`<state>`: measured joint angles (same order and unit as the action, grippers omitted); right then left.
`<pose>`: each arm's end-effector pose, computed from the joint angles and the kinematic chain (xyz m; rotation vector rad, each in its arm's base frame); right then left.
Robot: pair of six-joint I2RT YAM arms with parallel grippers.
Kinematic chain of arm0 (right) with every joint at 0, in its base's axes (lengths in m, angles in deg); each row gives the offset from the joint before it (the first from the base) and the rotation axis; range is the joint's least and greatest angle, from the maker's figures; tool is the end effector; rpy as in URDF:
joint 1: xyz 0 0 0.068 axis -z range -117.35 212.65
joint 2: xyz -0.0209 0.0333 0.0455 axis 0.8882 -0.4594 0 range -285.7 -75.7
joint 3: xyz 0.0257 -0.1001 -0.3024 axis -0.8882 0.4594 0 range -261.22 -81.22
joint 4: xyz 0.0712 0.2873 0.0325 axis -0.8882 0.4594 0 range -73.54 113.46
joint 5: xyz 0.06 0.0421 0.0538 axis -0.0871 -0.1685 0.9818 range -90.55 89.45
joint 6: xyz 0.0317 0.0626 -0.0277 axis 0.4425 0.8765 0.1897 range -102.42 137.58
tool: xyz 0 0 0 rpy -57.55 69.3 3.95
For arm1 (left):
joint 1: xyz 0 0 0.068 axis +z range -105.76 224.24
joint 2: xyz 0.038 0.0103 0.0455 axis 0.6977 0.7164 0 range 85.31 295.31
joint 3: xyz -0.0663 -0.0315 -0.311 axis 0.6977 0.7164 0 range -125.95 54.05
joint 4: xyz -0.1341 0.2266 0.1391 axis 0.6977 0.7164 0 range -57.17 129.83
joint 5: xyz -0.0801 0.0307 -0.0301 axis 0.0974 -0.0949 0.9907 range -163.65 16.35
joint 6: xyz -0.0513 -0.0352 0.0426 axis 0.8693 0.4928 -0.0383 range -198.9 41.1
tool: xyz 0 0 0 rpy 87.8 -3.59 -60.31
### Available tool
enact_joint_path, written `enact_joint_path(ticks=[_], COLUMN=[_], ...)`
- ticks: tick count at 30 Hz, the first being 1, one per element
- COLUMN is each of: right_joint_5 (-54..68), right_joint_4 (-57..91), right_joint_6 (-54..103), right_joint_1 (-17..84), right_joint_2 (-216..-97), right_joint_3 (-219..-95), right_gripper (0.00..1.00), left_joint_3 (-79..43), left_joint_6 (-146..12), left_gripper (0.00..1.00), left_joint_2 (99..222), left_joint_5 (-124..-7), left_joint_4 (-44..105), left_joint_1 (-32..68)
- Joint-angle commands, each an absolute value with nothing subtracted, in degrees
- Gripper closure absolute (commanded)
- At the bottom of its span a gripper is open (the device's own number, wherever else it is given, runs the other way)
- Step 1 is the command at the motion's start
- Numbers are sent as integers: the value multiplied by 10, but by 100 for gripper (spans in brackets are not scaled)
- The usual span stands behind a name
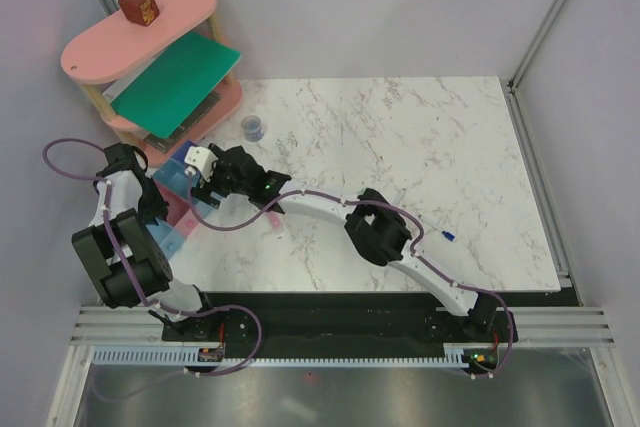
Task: Sort the stationery into containers
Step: Pick up the storage box at the corner of the board.
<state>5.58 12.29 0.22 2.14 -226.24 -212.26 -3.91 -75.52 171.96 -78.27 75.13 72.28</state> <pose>0.3444 0.6224 0.1926 -1.2421 1.4152 0.6212 0.2836 0.1567 0.2117 -0.7840 2.7163 0.2125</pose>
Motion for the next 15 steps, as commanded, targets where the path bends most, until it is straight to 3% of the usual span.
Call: enact_joint_path(ticks=[1,15], right_joint_5=[74,90], right_joint_4=[119,148], right_joint_6=[-3,69], right_joint_1=[17,38], right_joint_2=[-2292,-2262], right_joint_3=[-2148,-2108], right_gripper=[7,10], left_joint_3=[-32,-60], left_joint_6=[-788,-820], left_gripper=[75,90], left_joint_2=[1743,1781], left_joint_5=[-805,-784], left_joint_4=[755,759], left_joint_1=[726,724])
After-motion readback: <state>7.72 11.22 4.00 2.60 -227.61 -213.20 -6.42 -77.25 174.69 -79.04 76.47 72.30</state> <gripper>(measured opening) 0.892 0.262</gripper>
